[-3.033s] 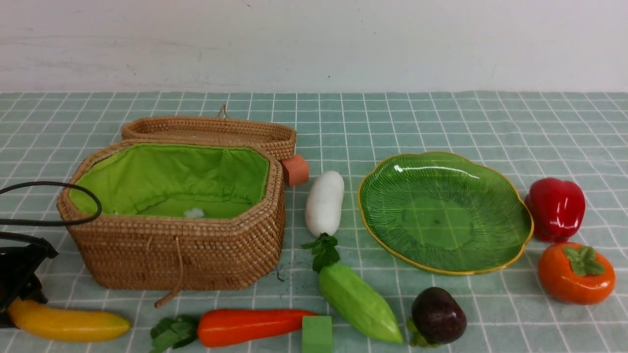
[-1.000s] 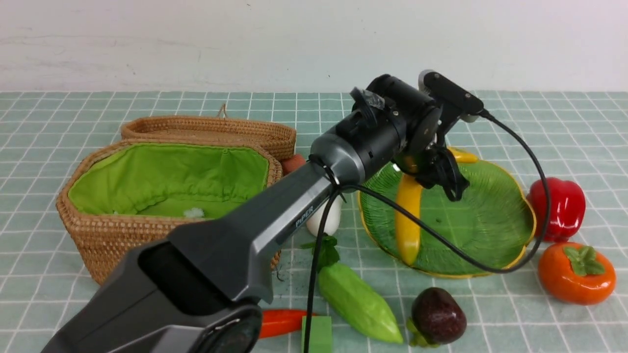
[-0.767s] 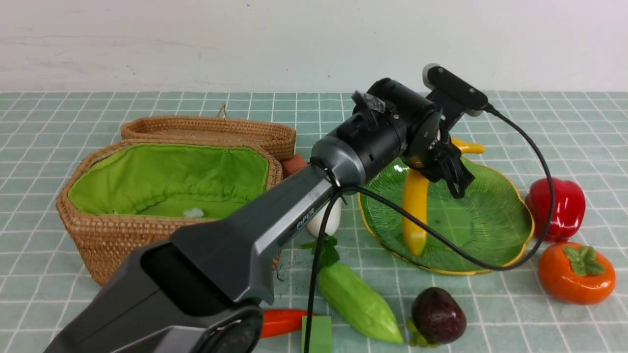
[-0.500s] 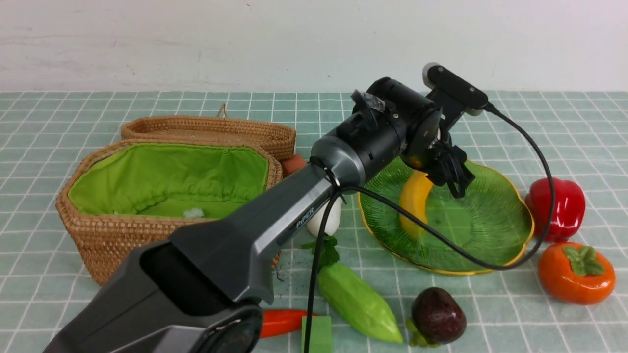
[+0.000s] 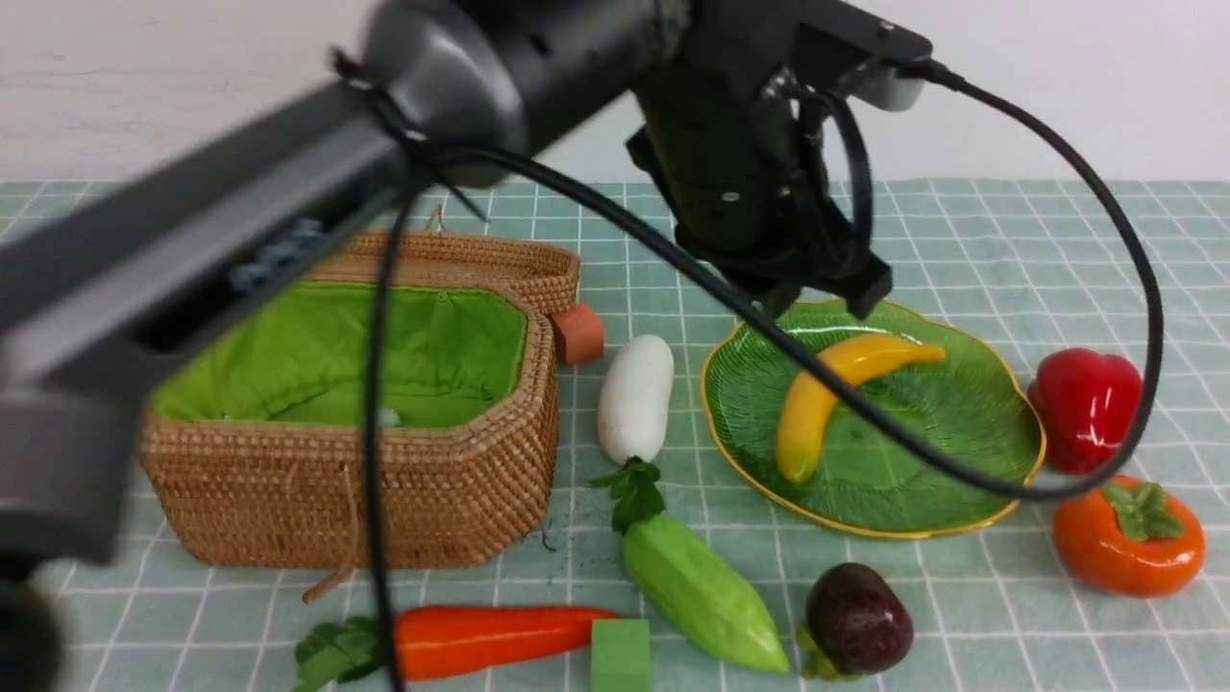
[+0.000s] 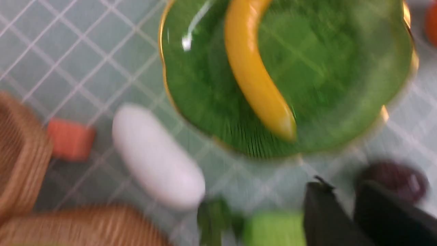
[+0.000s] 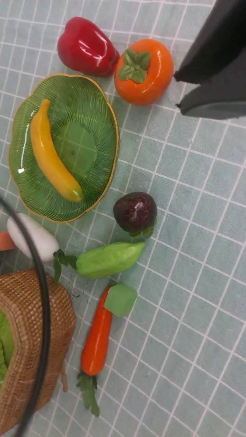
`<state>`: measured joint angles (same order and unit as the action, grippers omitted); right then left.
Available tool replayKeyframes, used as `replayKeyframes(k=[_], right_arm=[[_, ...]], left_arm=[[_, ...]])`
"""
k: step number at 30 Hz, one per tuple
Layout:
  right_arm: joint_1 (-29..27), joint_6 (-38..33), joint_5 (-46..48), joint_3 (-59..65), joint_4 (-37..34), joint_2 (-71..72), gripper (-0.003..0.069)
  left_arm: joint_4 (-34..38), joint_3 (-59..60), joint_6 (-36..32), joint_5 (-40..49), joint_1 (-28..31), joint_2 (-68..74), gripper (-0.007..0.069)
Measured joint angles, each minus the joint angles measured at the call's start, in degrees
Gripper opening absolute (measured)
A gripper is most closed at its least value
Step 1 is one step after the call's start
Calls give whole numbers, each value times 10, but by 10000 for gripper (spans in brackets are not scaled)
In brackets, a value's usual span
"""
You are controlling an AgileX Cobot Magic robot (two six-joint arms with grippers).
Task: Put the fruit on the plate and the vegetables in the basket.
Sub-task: Use the left arm to grab a carrot and put it into the left basket
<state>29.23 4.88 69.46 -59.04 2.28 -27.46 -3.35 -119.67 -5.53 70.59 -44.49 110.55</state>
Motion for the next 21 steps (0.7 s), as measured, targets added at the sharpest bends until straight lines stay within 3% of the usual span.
replayKeyframes(k=[2,9,13,15,21], right_arm=[[0,-2,-3,0,-4,0,87],[0,-24,-8,0,-36,0,88],[0,-39,-15,0,-53,0,89],[0,-43,-22,0,-61,0,90],[1,-45,-35,0,-96,0,95]], left_arm=[[-8,87,-4,1,-4,-73,-13],[-23,407,-27,-3,-4,-270,-13],[-19,580,-55,-97,-4,-335,-2],[-22,628,-61,-148,-4,-337,27],[-69,686,-67,-266,-4,-282,303]])
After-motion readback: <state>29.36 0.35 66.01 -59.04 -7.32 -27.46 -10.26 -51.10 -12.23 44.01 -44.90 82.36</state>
